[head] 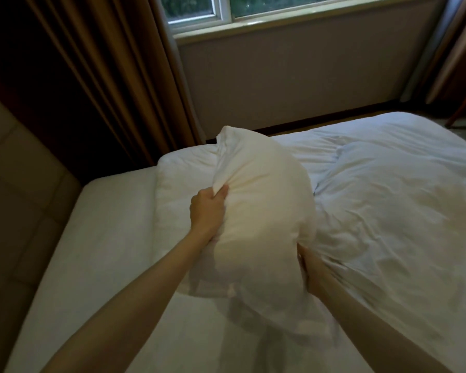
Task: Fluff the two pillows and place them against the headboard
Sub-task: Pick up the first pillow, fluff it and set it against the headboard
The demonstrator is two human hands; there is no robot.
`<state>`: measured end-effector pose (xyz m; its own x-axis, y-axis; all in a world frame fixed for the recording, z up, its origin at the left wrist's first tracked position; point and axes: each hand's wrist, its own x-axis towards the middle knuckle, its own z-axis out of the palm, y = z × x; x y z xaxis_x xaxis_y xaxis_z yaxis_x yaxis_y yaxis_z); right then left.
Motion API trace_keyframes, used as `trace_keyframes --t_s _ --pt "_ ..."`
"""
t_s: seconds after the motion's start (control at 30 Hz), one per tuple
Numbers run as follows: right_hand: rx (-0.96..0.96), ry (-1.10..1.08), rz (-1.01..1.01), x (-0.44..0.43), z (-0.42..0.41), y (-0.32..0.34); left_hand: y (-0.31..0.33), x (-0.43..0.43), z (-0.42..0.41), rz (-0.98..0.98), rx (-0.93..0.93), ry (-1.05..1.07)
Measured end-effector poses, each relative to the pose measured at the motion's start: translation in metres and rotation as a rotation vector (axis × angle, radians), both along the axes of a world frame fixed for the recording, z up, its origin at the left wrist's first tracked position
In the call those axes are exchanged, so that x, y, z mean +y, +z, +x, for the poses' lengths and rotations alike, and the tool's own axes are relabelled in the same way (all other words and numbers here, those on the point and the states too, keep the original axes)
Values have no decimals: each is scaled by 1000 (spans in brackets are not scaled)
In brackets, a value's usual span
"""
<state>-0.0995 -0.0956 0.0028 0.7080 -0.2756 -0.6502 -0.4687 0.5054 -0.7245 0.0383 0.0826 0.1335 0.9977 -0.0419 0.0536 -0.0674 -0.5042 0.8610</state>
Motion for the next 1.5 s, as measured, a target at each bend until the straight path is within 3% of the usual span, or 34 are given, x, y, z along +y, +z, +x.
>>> trace_keyframes --t_s 0.4,0.57,0.83,1.13,1.27,1.5 --pt "-61 6 212 145 12 54 73 119 -33 44 -181 53" --pt "-117 120 191 217 24 68 87 191 -26 31 -230 92" --pt "-90 127 193 333 78 92 106 302 15 35 -313 84" --pt "-218 192 110 450 196 101 131 412 106 36 -437 92" --pt "-177 127 31 474 254 110 136 443 154 11 -440 154" --pt "-351 260 171 544 371 98 145 484 250 48 -539 124"
